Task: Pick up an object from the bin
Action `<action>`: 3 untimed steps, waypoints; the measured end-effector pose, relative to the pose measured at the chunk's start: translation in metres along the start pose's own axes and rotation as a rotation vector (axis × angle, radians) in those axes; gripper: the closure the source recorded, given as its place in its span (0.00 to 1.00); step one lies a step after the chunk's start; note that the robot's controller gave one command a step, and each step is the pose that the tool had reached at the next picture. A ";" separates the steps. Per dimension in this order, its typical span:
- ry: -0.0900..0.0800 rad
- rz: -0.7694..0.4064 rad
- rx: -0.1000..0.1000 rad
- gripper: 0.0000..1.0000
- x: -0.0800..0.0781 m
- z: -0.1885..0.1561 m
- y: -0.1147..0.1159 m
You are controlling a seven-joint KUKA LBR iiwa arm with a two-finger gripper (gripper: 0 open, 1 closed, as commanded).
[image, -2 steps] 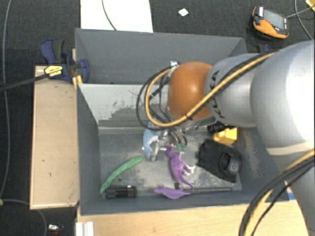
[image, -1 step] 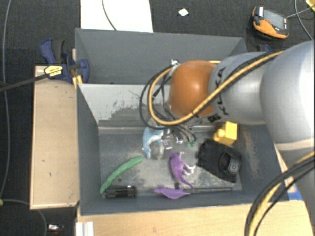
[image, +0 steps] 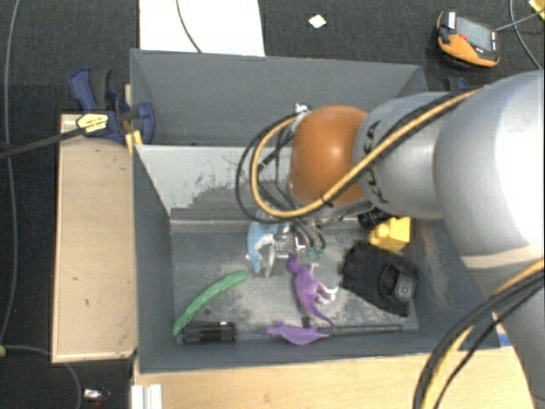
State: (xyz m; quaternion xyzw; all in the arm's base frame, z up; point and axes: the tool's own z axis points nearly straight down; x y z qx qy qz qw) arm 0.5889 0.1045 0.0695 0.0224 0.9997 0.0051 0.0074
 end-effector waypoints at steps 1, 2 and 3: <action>-0.009 -0.217 0.001 0.00 -0.004 -0.004 -0.004; -0.008 -0.011 -0.003 1.00 -0.003 -0.004 0.001; -0.008 -0.009 -0.004 1.00 -0.003 -0.004 0.001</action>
Offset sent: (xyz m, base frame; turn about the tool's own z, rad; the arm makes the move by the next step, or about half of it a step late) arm 0.0001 -0.0002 0.0002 -0.0120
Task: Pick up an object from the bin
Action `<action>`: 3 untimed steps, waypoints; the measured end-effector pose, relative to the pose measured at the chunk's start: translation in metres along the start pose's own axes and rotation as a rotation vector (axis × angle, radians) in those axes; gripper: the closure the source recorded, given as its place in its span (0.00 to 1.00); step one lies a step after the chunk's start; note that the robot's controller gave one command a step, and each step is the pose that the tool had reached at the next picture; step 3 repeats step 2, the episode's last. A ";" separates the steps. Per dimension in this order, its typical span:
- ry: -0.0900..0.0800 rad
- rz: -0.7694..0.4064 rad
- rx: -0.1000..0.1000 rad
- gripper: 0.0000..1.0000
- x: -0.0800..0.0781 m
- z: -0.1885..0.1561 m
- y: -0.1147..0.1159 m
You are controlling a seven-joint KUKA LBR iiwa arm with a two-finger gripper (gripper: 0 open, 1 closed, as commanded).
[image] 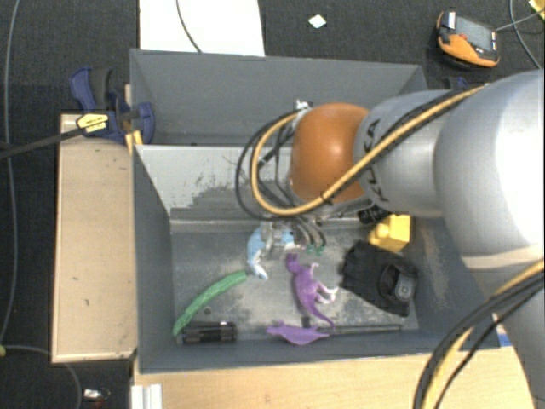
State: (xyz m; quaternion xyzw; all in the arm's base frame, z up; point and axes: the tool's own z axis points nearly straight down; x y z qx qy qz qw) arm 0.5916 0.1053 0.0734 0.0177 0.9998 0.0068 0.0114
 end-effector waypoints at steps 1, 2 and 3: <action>0.011 0.001 0.003 1.00 0.003 -0.025 -0.001; -0.001 0.002 0.000 1.00 -0.001 -0.061 0.000; -0.001 0.002 0.000 1.00 -0.001 -0.061 0.000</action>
Offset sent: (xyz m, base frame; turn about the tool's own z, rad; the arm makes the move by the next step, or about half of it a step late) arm -0.0031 -0.0008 0.0453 0.0004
